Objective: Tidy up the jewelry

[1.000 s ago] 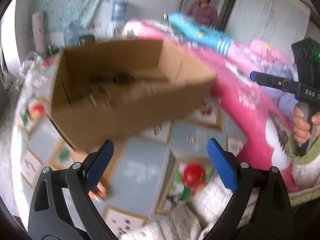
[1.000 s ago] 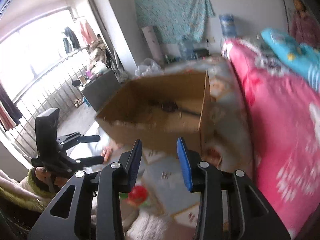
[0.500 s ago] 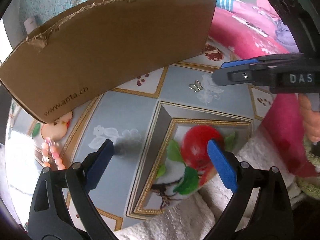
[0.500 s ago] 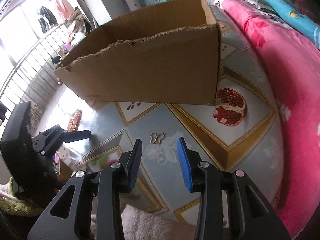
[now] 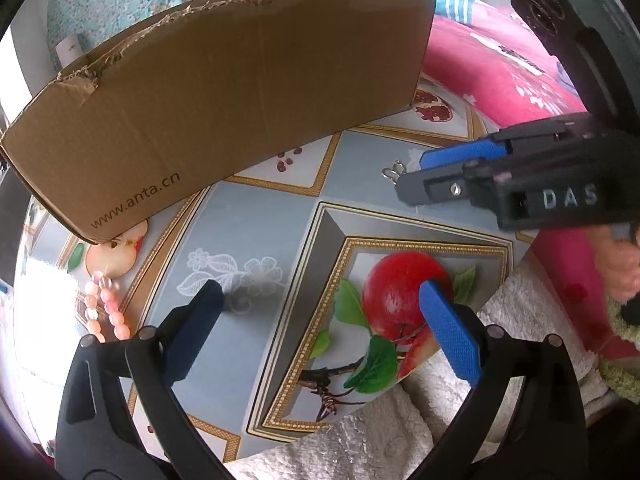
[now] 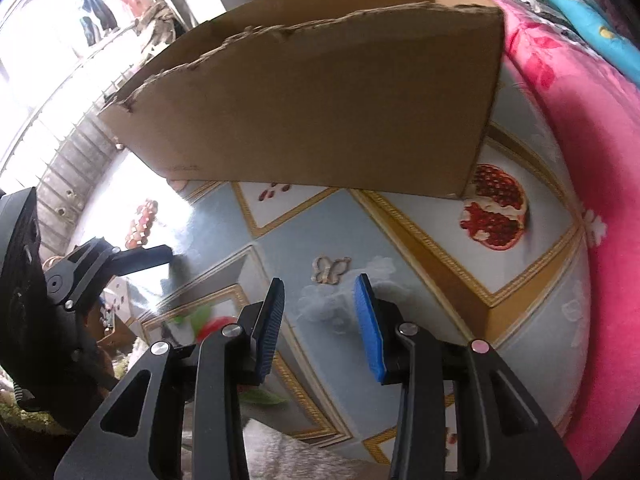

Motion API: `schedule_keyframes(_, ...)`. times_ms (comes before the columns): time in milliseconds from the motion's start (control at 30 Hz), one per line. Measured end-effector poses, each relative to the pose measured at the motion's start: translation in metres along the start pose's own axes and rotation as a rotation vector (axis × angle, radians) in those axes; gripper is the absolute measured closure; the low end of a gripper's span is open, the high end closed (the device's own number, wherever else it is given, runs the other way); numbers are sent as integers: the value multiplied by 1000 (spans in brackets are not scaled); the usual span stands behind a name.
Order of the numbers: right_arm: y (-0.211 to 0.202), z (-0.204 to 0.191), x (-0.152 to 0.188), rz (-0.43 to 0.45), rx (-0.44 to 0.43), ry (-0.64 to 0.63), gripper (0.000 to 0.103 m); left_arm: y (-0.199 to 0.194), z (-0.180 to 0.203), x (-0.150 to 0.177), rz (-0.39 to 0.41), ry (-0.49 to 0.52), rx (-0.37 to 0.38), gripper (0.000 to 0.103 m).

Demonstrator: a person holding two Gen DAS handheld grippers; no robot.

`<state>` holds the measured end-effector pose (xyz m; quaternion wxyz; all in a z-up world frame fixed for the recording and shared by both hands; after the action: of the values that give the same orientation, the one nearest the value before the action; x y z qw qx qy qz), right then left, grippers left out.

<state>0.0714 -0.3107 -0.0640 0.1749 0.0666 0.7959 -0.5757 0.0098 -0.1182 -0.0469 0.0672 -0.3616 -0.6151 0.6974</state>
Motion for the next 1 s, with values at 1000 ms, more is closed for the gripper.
schedule_keyframes(1000,4,-7,-12,30,-6,-4,67,1,1,1,-18,-12,-5,8)
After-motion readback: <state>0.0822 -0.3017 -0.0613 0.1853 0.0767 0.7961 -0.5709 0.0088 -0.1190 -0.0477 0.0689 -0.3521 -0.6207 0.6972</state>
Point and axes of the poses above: each gripper's, at about its wrist camera, not at the fingertips, and y roughly the way its jaws point, z to its right, x to its underside, the point moved 1 cm from there along y, roughly the way its jaws point, and after that the axes turned 9 degrees about -z, right-handed, at the moved point
